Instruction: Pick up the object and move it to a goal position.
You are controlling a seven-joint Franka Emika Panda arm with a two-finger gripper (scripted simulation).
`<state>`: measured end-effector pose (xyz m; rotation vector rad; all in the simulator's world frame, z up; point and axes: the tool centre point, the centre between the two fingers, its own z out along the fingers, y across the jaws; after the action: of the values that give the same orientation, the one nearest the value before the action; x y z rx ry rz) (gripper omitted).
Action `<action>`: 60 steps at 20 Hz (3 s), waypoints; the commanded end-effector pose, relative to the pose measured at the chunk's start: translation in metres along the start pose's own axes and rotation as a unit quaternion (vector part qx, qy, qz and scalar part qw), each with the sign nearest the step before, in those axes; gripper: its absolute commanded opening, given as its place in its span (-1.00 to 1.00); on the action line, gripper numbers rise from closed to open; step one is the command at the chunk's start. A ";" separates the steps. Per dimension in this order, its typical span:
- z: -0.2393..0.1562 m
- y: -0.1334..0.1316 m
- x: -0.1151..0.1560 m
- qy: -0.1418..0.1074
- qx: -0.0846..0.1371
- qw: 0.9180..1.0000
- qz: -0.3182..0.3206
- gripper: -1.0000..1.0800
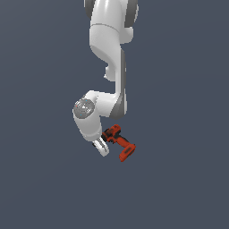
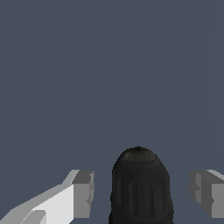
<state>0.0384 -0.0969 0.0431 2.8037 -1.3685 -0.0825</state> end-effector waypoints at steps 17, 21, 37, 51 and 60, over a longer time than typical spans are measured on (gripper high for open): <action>0.010 -0.001 0.000 0.001 0.002 1.000 0.001 -1.00; -0.011 -0.011 0.006 0.010 0.013 1.000 0.000 -1.00; -0.277 -0.085 0.047 0.117 0.154 0.981 -0.013 -1.00; -0.342 -0.092 0.049 0.141 0.186 0.972 -0.016 -1.00; -0.345 -0.089 0.037 0.139 0.183 0.973 -0.016 -1.00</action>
<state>0.1522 -0.0754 0.3721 2.9639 -1.3913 0.5796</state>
